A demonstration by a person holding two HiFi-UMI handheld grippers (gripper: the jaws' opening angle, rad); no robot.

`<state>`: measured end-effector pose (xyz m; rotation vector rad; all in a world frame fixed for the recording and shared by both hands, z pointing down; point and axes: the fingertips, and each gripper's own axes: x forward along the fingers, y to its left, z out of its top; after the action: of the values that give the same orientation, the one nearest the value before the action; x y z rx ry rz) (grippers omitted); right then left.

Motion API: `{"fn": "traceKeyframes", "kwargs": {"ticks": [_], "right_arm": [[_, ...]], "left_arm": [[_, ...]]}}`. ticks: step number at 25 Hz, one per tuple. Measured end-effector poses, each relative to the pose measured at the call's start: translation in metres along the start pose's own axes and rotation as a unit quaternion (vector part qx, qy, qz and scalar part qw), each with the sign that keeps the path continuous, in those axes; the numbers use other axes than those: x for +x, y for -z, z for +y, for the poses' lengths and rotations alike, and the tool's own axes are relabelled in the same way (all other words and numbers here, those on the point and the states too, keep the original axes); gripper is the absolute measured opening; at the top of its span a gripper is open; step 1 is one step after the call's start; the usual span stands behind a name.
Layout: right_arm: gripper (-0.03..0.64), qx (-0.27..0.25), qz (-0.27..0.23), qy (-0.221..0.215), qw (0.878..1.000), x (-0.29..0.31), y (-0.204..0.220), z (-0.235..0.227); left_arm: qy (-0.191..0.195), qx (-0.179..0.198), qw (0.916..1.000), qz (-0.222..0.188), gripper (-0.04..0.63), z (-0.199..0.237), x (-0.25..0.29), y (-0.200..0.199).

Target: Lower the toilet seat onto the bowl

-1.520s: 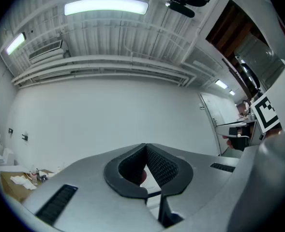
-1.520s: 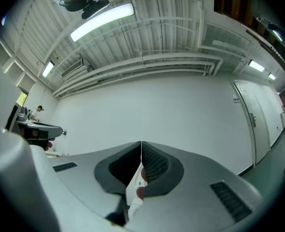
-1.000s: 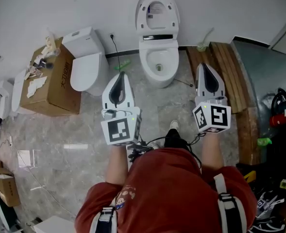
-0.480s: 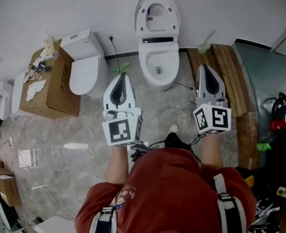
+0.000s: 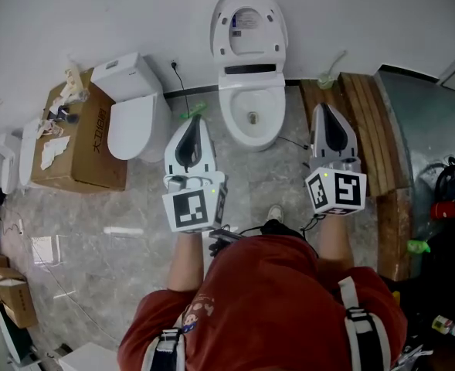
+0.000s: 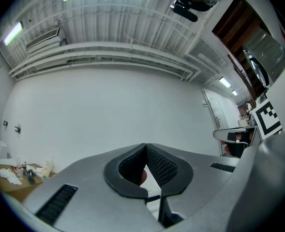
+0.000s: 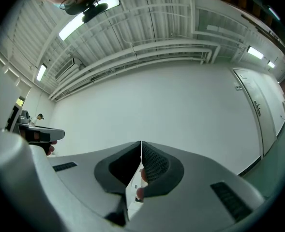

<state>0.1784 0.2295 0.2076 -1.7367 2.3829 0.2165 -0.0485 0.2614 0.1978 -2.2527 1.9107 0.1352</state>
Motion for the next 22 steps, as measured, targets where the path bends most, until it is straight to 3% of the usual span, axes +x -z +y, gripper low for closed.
{"fn": "traceKeyframes", "kwargs": {"ticks": [12,22], "right_arm": [[0.015,0.003,0.013,-0.019,1.000,0.076,0.028,-0.072],[0.015,0.002,0.027,-0.032,0.999,0.114,0.050,-0.117]], "left_arm": [[-0.010,0.006,0.9997,0.019,0.012,-0.038,0.098,0.019],[-0.040,0.025,0.9981,0.040,0.012,-0.052,0.145,0.035]]}}
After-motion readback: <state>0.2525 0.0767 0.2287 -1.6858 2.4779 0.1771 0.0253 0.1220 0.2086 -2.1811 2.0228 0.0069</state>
